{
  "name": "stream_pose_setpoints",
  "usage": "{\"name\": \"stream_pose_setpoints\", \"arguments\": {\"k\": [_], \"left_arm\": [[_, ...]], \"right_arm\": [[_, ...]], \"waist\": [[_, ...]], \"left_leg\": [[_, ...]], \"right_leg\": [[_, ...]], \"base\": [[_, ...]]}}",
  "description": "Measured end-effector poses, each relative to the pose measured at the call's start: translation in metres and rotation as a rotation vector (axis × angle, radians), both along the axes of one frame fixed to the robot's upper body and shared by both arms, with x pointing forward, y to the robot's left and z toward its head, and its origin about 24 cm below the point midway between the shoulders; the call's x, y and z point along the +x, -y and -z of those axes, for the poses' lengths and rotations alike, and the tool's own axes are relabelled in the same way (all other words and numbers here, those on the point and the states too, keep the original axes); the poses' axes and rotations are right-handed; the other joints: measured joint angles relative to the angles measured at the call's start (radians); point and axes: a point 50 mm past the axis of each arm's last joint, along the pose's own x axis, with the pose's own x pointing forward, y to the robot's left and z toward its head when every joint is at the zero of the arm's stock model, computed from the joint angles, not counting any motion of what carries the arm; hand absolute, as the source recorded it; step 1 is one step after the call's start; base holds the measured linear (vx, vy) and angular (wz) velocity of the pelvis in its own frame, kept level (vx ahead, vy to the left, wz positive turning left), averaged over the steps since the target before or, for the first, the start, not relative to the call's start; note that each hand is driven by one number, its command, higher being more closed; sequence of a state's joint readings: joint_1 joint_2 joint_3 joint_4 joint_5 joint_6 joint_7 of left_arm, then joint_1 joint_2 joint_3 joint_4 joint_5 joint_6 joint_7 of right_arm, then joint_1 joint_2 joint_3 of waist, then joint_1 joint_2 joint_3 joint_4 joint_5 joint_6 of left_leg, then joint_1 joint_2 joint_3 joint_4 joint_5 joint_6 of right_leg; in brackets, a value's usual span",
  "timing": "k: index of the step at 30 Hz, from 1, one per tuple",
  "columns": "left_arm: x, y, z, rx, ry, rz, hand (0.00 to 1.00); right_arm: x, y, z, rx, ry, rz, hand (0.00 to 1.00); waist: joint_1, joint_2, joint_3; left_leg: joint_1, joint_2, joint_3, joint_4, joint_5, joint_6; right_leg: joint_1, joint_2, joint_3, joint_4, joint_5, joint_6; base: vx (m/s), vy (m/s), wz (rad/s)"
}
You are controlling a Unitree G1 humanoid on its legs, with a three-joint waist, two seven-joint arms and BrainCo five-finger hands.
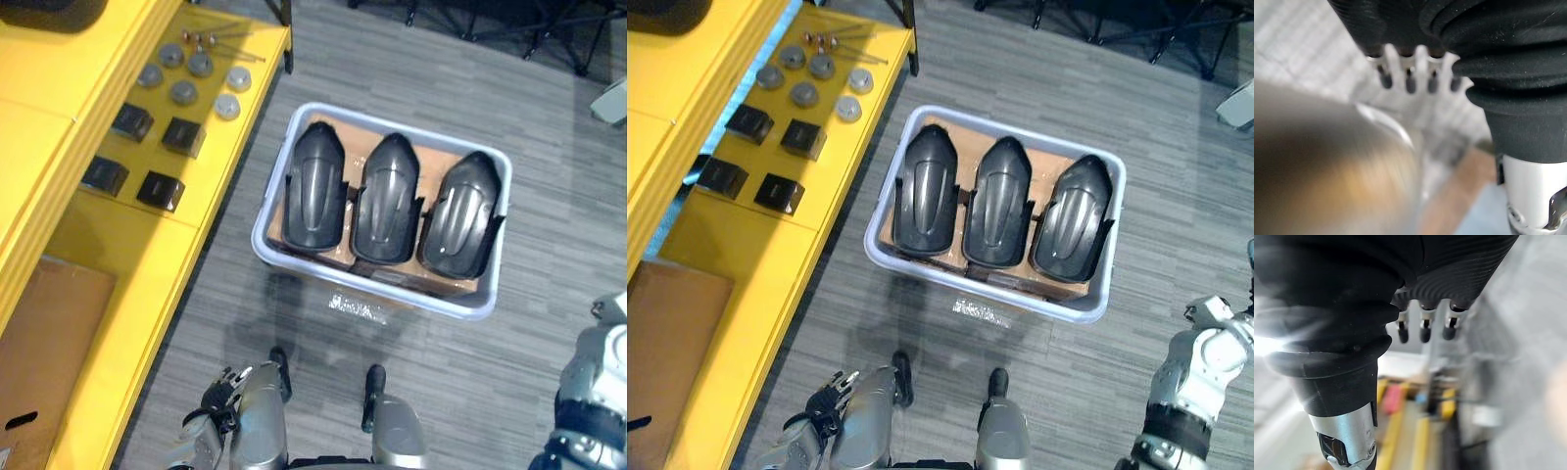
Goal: Walk over and take plastic housings, then place them on the shelf
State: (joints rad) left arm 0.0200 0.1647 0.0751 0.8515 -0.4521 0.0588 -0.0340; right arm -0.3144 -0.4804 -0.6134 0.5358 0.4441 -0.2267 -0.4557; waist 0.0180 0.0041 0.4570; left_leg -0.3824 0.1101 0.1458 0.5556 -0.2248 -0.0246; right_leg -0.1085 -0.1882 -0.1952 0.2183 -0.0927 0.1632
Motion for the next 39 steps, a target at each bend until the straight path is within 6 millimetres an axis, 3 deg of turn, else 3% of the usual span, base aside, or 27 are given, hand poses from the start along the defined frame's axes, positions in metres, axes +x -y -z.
{"name": "stream_pose_setpoints", "arguments": {"k": [1,5,8,12,16,25,29,30,35,39], "left_arm": [[-0.008,-0.001,0.006,0.009,-0.044,-0.014,0.0],[-0.008,0.0,0.009,0.009,-0.058,-0.015,0.0],[-0.002,0.005,0.008,-0.012,-0.036,-0.022,0.0],[0.008,0.017,0.005,-0.07,0.01,-0.012,0.0],[0.007,0.019,0.006,-0.08,0.017,0.003,0.0],[0.008,0.023,0.005,-0.132,0.049,-0.002,0.0],[0.011,0.031,0.004,-0.179,0.076,-0.017,0.0],[0.01,0.031,0.005,-0.182,0.076,-0.017,0.0],[0.011,0.033,0.004,-0.193,0.083,-0.015,0.0],[0.012,0.033,0.004,-0.21,0.099,-0.005,0.0]], "right_arm": [[0.012,0.005,0.0,0.029,-0.04,-0.039,0.0],[0.023,0.022,-0.014,0.038,-0.122,-0.046,0.0],[0.038,0.021,-0.023,0.055,-0.161,-0.07,0.0],[0.049,0.017,-0.034,0.025,-0.173,-0.102,0.0],[0.054,0.014,-0.034,0.018,-0.222,-0.125,0.0],[0.079,0.003,-0.063,-0.103,-0.309,-0.224,0.0],[0.08,0.008,-0.085,-0.177,-0.311,-0.194,0.0],[0.081,0.008,-0.091,-0.198,-0.314,-0.189,1.0],[0.09,0.003,-0.106,-0.241,-0.363,-0.235,1.0],[0.084,0.013,-0.112,-0.236,-0.48,-0.186,1.0]], "waist": [[0.001,0.013,0.006],[0.025,0.048,0.028],[0.036,0.062,0.035],[0.047,0.089,0.048],[0.051,0.093,0.049],[0.063,0.098,0.049],[0.08,0.13,0.064],[0.081,0.131,0.064],[0.082,0.14,0.065],[0.084,0.14,0.065]], "left_leg": [[-0.041,0.001,-0.014,0.022,-0.002,0.004],[-0.135,-0.001,-0.05,0.093,-0.008,0.014],[-0.198,-0.015,-0.071,0.152,-0.021,0.026],[-0.266,-0.026,-0.085,0.179,-0.026,0.026],[-0.292,-0.034,-0.086,0.171,-0.004,0.025],[-0.337,-0.052,-0.084,0.145,0.031,0.027],[-0.362,-0.069,-0.088,0.149,0.038,0.032],[-0.37,-0.069,-0.088,0.152,0.04,0.034],[-0.401,-0.071,-0.092,0.173,0.042,0.036],[-0.437,-0.076,-0.111,0.193,0.044,0.034]], "right_leg": [[-0.038,0.001,-0.005,0.026,-0.002,-0.001],[-0.136,-0.011,-0.025,0.152,-0.049,0.0],[-0.23,-0.043,-0.028,0.315,-0.126,-0.001],[-0.33,-0.074,-0.032,0.44,-0.167,-0.012],[-0.373,-0.091,-0.03,0.473,-0.172,-0.017],[-0.438,-0.115,-0.033,0.5,-0.171,-0.021],[-0.461,-0.141,-0.052,0.524,-0.173,-0.023],[-0.47,-0.143,-0.053,0.53,-0.174,-0.024],[-0.498,-0.149,-0.055,0.564,-0.18,-0.028],[-0.523,-0.161,-0.076,0.598,-0.199,-0.036]], "base": [[-0.08,0.034,0.07],[-0.11,0.043,0.19],[-0.14,0.016,0.24],[-0.18,-0.011,0.17],[-0.11,-0.033,0.05],[-0.03,-0.035,0.05],[0.0,-0.019,0.13],[0.0,-0.012,0.04],[-0.02,-0.009,0.04],[-0.05,-0.027,0.14]]}}
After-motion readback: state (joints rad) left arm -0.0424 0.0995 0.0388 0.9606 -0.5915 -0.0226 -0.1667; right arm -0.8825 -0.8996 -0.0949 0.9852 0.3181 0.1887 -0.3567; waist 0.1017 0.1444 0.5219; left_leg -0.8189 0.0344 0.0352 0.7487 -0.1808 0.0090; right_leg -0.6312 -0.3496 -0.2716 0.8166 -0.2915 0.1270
